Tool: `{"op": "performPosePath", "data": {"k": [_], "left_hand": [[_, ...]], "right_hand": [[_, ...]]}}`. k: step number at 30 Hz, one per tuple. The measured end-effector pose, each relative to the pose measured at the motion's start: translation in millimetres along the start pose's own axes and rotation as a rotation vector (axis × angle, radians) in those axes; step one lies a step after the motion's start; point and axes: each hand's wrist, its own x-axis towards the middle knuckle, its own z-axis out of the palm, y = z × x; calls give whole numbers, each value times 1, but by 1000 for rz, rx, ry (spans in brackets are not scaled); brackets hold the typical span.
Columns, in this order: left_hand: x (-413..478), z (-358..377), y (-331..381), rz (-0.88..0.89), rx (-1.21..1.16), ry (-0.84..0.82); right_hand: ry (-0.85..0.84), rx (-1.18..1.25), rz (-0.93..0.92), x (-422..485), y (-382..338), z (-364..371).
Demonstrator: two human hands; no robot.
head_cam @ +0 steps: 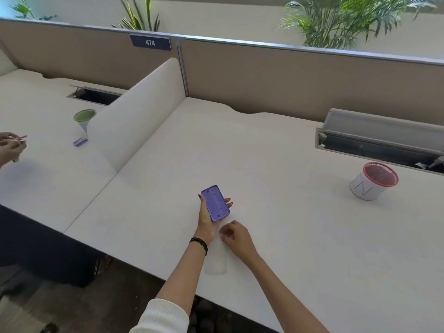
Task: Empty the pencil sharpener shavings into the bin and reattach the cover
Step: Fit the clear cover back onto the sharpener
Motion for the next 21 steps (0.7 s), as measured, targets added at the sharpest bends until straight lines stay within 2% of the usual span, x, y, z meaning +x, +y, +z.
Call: {"op": "performPosePath", "data": {"k": [12, 16, 21], "left_hand": [[-6, -14, -6, -40, -5, 34], [-5, -18, -10, -40, -8, 55], [-3, -12, -6, -80, 54, 72]], "right_hand": [[82, -93, 22, 4, 14, -22], [274, 33, 151, 3, 23, -47], [628, 448, 334, 0, 27, -87]]}}
